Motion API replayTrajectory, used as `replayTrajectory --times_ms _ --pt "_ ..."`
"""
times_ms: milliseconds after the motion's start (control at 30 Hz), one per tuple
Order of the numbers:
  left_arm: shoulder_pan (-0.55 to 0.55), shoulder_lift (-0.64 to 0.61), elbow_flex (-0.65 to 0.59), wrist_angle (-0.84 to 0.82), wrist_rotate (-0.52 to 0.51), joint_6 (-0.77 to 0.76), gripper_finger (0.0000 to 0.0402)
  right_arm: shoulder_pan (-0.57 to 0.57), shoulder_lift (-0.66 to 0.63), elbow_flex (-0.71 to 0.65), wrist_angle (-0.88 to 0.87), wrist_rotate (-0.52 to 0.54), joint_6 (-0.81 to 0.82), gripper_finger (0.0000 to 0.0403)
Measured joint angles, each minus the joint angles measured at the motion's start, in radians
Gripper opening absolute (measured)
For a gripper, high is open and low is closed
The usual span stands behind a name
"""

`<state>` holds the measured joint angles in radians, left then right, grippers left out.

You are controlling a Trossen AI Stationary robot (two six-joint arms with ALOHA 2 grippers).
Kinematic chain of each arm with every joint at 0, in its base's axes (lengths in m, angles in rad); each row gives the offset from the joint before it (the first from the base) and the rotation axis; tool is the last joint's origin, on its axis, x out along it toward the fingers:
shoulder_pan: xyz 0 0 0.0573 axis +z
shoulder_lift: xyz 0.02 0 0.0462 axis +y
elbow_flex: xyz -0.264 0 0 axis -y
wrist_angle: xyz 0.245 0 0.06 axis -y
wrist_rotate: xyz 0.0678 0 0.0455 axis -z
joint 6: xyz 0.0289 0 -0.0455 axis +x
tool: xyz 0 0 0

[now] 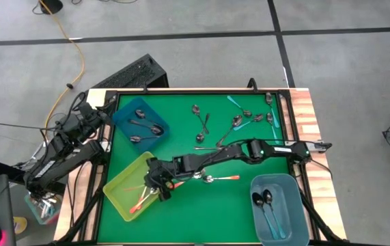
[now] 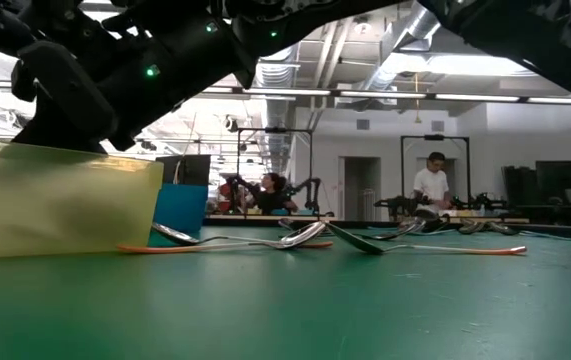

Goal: Sort silverware by color (type)
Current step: Put the orange spoon into the green bin, then put the blue spoon into the blue bin

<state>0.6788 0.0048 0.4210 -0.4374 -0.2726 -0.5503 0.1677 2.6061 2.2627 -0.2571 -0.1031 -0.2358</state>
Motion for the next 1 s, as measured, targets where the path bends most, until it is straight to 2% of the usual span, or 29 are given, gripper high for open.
replayTrajectory --times_ms 700,900,1000 --pt "0.000 0.000 0.000 0.000 0.000 0.001 0.0000 -0.001 0.011 0.001 -0.020 -0.007 -0.004 0.0056" --pt "0.000 0.000 0.000 0.001 0.000 0.000 0.0000 -0.023 -0.060 0.085 -0.176 0.001 -0.032 0.0057" --pt "0.000 0.000 0.000 0.001 0.000 0.000 0.0000 -0.048 -0.181 0.081 -0.237 0.030 -0.050 0.0057"
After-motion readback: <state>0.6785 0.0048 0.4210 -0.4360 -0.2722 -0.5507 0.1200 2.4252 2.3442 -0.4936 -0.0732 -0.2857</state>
